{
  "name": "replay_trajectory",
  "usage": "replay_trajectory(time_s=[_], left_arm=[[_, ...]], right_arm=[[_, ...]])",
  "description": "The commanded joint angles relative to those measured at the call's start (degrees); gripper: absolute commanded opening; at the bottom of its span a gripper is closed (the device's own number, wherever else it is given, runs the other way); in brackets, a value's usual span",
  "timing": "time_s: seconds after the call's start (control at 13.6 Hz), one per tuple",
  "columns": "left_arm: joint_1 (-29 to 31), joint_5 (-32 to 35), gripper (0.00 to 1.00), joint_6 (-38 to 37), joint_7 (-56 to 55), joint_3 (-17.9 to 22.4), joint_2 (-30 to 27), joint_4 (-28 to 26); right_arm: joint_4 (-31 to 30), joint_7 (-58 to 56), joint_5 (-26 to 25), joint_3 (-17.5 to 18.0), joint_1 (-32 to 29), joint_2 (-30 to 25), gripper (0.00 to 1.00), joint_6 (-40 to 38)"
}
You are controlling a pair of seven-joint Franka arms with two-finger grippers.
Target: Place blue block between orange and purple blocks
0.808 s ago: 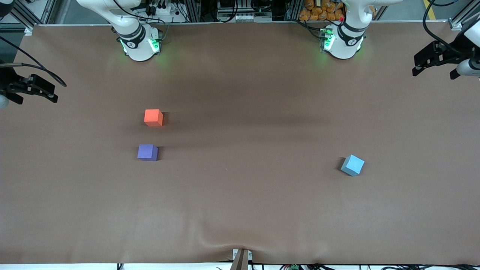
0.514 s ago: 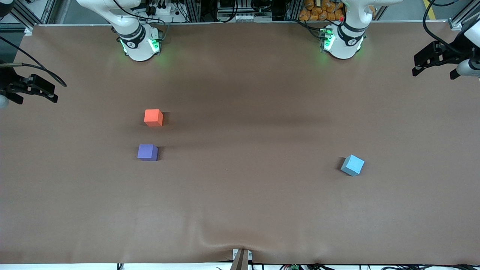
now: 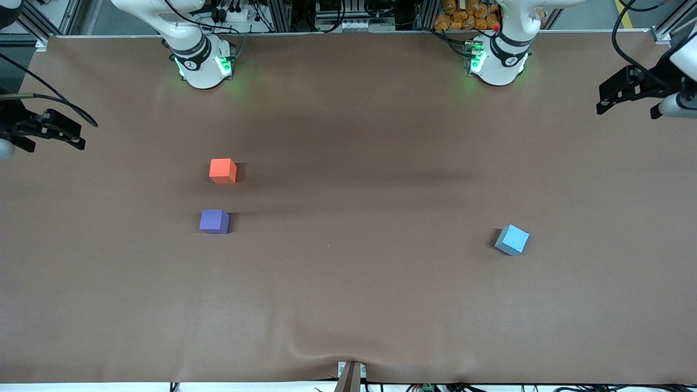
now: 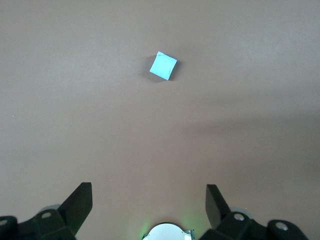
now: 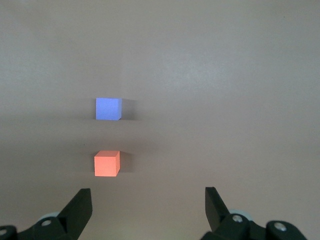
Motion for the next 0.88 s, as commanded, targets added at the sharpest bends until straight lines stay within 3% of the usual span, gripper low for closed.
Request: replay_trajectory(time_s=[0.0, 0.81], left_arm=[[0.5, -1.6, 1.0, 1.5, -4.0, -0.1, 4.0, 1.4], [-0.4, 2.5, 1.0, 10.7, -6.5, -0.1, 25.9, 0.4]], right_arm=[[0.0, -0.6, 0.7, 0.5, -0.5, 0.0, 1.0, -0.5], [0.1, -0.6, 0.7, 0.4, -0.5, 0.0, 1.0, -0.7]])
